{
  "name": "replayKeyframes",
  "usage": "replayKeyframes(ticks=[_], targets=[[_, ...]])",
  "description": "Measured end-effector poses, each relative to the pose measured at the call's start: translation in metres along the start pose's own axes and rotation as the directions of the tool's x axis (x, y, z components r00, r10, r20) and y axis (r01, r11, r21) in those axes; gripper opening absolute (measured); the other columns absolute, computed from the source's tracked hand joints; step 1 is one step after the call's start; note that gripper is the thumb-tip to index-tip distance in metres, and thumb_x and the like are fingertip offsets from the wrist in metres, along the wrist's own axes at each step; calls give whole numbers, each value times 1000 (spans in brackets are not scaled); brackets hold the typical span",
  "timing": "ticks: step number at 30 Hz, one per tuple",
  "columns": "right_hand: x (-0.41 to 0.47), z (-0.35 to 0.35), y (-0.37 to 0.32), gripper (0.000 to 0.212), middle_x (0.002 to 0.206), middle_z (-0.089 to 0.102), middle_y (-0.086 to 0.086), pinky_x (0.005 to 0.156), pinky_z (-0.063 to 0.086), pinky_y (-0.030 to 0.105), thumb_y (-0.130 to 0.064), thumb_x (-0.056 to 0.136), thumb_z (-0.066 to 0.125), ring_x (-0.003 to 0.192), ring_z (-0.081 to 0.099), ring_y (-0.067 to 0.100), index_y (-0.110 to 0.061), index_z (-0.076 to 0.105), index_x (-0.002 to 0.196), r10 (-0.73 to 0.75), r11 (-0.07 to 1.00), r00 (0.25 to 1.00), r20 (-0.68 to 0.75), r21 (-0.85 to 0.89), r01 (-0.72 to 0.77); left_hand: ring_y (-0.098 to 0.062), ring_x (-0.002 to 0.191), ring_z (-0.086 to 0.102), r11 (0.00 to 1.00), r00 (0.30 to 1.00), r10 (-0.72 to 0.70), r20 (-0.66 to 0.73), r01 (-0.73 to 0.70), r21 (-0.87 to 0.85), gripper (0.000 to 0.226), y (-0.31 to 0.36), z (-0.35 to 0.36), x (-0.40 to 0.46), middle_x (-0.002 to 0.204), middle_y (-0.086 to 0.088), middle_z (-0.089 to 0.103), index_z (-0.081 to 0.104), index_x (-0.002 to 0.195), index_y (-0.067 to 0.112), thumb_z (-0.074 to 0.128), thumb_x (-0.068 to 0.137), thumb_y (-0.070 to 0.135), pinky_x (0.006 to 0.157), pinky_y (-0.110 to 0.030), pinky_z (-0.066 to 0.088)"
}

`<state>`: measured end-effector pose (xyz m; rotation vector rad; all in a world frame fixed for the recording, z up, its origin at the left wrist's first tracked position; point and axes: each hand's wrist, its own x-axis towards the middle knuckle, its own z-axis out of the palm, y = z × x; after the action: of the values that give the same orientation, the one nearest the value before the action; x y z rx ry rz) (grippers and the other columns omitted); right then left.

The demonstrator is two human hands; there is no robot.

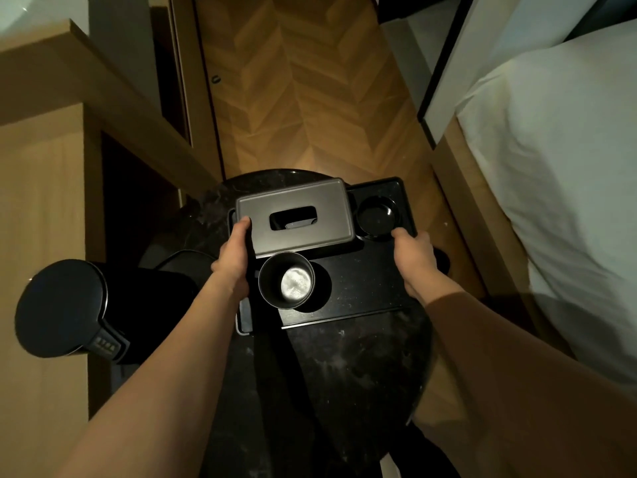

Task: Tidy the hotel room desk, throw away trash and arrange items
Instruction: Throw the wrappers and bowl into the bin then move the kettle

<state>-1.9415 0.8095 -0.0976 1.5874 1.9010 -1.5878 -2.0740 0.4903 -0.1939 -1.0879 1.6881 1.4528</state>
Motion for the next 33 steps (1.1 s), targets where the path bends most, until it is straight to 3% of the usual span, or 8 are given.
replayKeyframes(ticks=[4,7,11,16,22,27,29,33], targets=[[7,12,-6,66,145,44,12,107,39,51,-46,89,51,127,46,35,-13,37,145,-22,1000,1000,3,-21,22,-44,125,55,1000,998,-11,-57,11,10,108,-9,-19,31,149,-3,49,62,124,50,73,27,97,90,-65,47],[8,24,-12,73,140,50,13,109,38,50,-51,80,50,127,46,35,-13,41,141,-59,998,998,-1,-30,59,-45,128,52,999,994,-32,-107,34,11,116,-6,-23,33,148,-1,49,57,128,52,70,23,99,92,-65,44],[12,37,-18,71,153,37,12,118,20,49,-48,90,51,144,26,33,-9,36,147,-114,978,993,-1,-173,112,-44,126,53,999,987,27,-160,-31,-19,118,3,-28,26,147,0,51,54,131,52,69,23,100,94,-64,45],[20,50,-23,77,162,22,7,121,9,48,-51,92,47,150,10,29,-9,26,153,-179,934,983,41,-305,183,-35,130,52,996,949,36,-313,-61,-68,149,16,-12,-21,142,1,53,43,145,43,59,11,104,107,-57,38],[21,54,-27,80,166,6,6,123,0,44,-51,96,45,152,-2,27,-11,13,157,-190,911,977,94,-355,211,-34,132,51,994,955,56,-293,-81,-75,144,15,-19,-22,145,0,51,44,144,44,59,15,106,108,-56,38],[13,48,-27,76,166,4,8,123,-1,41,-42,99,43,152,-1,25,-10,9,158,-203,898,973,109,-376,229,-34,130,53,988,963,70,-261,-103,-112,136,12,-30,-5,144,1,52,46,141,46,61,19,105,105,-56,41],[4,44,-27,75,166,4,10,123,-1,39,-38,99,44,152,0,25,-8,9,158,-263,883,959,102,-376,282,-36,133,49,989,958,79,-276,-110,-99,122,16,-20,-33,150,-2,46,43,143,45,58,37,103,104,-58,41],[-28,35,-30,74,166,7,11,124,-2,38,-31,99,49,153,2,22,-7,10,157,-525,759,846,92,-399,515,-39,144,29,961,889,275,-366,-260,92,87,17,4,-108,160,-6,23,26,158,27,48,86,71,116,-59,31]])
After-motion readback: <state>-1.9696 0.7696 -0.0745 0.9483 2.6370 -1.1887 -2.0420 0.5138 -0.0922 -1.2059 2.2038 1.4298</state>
